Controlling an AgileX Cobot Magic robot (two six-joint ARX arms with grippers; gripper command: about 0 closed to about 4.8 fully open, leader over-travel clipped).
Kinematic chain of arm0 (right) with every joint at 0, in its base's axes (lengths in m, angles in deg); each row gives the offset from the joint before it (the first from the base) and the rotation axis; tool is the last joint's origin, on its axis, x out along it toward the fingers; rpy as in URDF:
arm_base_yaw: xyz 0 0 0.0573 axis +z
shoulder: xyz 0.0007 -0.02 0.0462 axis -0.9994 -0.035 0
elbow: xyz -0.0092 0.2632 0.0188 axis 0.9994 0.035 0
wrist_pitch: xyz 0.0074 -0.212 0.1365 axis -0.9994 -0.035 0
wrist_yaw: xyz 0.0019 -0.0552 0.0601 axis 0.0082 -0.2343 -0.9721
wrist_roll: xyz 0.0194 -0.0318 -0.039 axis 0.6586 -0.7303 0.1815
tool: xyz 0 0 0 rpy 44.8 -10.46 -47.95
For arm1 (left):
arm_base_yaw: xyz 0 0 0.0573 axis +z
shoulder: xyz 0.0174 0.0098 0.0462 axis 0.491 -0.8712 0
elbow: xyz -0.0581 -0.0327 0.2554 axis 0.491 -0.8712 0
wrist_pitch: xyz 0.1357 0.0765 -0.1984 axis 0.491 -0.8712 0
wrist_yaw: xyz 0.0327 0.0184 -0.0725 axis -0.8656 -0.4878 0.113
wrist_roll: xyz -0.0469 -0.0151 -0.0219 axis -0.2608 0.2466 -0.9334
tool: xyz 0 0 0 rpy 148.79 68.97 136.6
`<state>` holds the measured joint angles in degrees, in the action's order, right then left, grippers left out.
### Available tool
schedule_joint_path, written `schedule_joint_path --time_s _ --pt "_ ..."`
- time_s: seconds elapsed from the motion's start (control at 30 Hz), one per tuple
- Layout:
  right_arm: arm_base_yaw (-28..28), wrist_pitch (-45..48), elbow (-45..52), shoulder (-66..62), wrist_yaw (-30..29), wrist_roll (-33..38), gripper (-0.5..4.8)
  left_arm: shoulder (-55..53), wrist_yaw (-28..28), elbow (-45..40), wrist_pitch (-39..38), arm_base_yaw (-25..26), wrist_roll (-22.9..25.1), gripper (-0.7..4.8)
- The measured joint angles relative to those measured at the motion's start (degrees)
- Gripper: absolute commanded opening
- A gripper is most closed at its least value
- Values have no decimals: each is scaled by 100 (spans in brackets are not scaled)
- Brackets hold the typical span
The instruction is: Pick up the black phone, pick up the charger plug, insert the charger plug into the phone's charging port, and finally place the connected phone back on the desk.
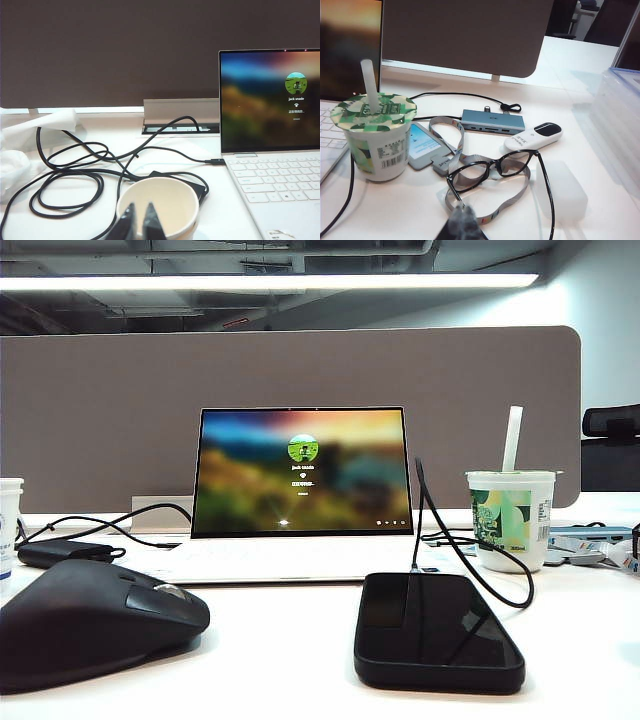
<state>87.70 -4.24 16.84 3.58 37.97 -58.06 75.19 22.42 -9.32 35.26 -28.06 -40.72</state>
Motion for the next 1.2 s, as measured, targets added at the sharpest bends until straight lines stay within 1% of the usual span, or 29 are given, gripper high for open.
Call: schedule_joint_path --time_s 0.1,0.17,0.2,0.27,0.37,0.43,0.5,0.57,0.9,1.03,1.2 --pt "4 192 208 33 0 2 -5 -2 2 0 -20 -2 0 28" --pt "24 529 389 33 0 20 -5 -2 2 0 -31 0 2 28" --pt "24 772 518 33 2 162 -5 -2 0 0 -35 0 0 28" --pt "24 949 570 31 0 398 -5 -2 2 0 -35 0 0 28" --pt "24 1056 570 33 17 476 -5 -2 2 0 -35 0 0 28" --pt "42 1054 570 33 243 551 -5 -2 2 0 -35 0 0 28" --pt "162 1051 570 33 640 625 -5 -2 2 0 -35 0 0 28" --pt "240 1043 570 33 769 634 -5 -2 2 0 -35 0 0 28" --pt "227 1025 570 33 723 634 -5 -2 2 0 -35 0 0 28" --pt "227 1025 570 33 553 634 -5 -2 2 0 -35 0 0 28" --pt "227 1025 570 33 553 634 -5 0 2 0 -35 0 0 28"
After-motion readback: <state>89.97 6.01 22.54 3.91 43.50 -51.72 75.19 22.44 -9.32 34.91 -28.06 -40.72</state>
